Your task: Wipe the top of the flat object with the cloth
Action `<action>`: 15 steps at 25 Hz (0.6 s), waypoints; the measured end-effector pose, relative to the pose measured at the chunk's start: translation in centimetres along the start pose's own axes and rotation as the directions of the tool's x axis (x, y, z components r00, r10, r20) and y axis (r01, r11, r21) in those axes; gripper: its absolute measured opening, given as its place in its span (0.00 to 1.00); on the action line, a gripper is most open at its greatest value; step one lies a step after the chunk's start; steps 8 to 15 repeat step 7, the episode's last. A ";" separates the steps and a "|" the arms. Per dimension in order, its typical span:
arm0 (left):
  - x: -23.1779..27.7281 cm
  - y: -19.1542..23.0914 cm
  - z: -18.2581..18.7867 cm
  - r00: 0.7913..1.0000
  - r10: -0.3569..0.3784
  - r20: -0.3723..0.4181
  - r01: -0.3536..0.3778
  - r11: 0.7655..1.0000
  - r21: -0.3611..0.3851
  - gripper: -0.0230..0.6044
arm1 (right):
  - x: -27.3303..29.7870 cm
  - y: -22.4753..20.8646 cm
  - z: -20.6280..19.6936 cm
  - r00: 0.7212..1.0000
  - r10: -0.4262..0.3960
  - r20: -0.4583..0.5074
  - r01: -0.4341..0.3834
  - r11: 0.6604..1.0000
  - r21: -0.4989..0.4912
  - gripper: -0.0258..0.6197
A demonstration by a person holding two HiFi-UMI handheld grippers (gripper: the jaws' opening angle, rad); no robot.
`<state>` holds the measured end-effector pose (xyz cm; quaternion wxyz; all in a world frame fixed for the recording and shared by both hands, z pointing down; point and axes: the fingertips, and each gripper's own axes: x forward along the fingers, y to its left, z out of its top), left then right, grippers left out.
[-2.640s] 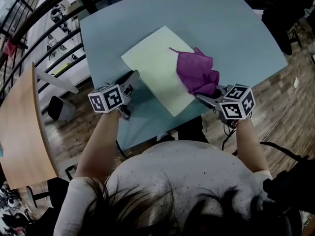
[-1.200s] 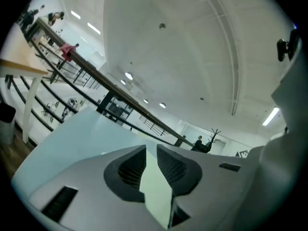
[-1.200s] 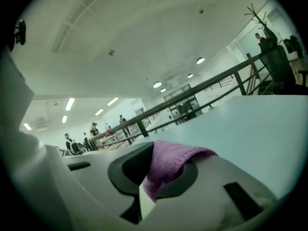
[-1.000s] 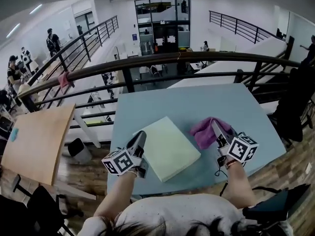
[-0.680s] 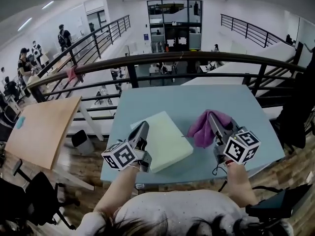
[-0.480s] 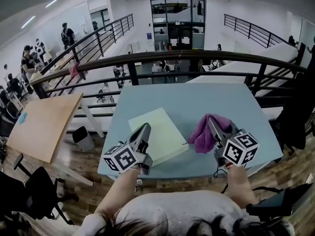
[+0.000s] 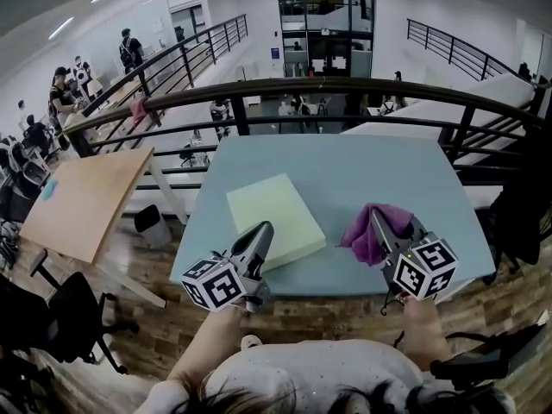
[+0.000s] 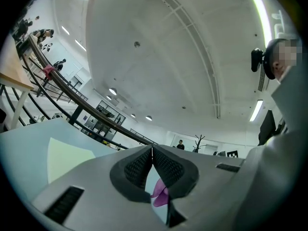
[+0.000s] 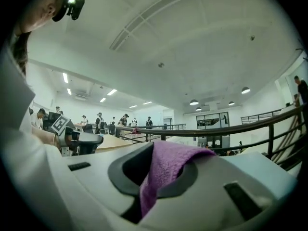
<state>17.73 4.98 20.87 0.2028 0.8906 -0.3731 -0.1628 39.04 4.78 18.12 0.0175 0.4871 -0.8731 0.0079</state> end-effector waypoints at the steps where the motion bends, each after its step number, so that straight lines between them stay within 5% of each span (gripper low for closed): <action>1: -0.3 -0.1 -0.1 1.000 0.003 0.001 -0.003 1.000 0.002 0.05 | -0.2 0.1 0.0 1.000 0.000 0.002 0.000 1.000 -0.006 0.07; 15: -2.3 -0.1 -0.9 1.000 0.026 0.004 -0.026 1.000 -0.008 0.05 | -0.7 0.7 -0.3 1.000 -0.012 0.010 0.012 1.000 -0.029 0.07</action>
